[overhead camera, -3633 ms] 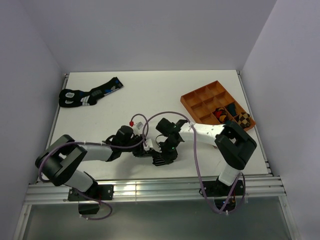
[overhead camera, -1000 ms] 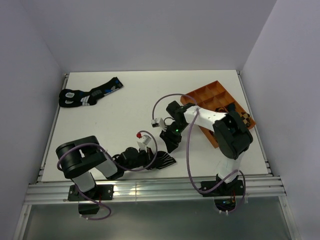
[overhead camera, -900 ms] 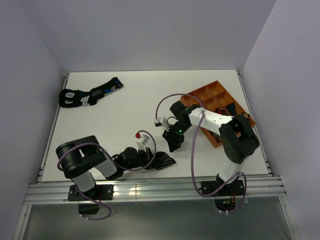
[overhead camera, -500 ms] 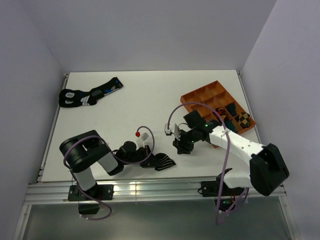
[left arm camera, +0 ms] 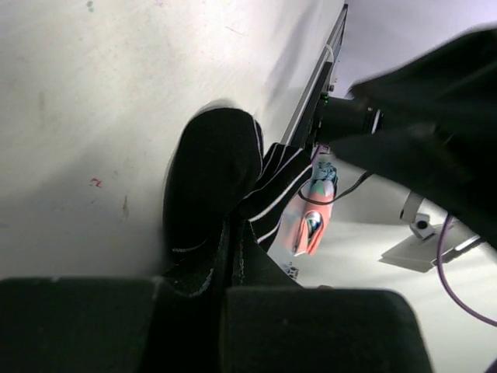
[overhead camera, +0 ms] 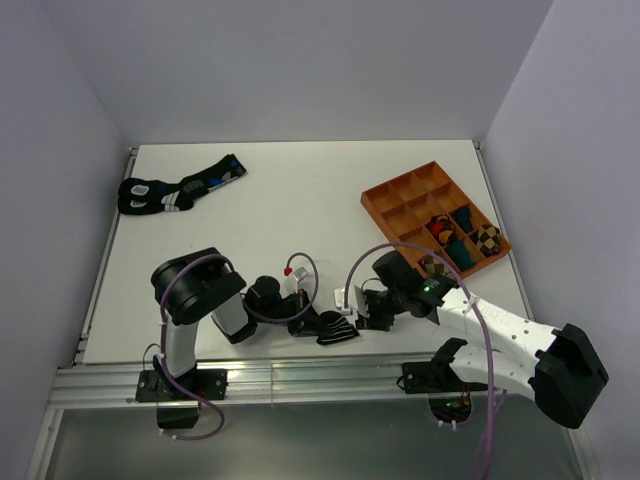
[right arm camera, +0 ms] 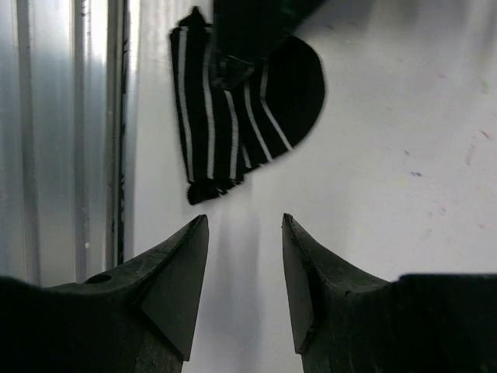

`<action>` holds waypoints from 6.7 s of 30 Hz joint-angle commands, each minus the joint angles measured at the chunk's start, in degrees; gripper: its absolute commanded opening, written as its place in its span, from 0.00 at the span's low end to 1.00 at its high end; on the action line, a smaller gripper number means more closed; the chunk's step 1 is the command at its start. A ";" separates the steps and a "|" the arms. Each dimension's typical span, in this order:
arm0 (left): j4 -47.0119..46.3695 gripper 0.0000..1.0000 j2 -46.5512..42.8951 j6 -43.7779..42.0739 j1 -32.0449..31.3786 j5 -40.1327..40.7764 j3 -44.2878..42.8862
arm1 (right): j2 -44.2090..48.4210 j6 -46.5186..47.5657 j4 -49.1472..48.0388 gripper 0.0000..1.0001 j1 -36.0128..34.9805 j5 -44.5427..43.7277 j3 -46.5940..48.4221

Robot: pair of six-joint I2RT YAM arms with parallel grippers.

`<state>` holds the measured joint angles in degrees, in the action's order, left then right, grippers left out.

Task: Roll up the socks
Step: Roll the sock at the center of the board.

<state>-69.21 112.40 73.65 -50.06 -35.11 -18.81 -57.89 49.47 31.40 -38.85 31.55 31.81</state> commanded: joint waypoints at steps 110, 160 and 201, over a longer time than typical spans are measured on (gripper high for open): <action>6.02 0.44 -24.60 -40.07 -11.81 33.88 7.38 | -61.20 -1.84 32.67 0.18 -1.14 10.90 45.27; 48.02 0.00 -20.82 -17.93 -9.18 23.78 -7.38 | -12.88 -6.59 5.79 0.52 8.62 2.90 13.55; 52.16 0.00 -10.54 -13.70 -1.09 7.87 -15.56 | -5.30 -4.73 -6.88 0.53 -21.00 -10.80 -0.44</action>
<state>-21.80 99.29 61.34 -51.48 -29.36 -34.70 -62.63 45.74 27.11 -58.37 22.85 31.46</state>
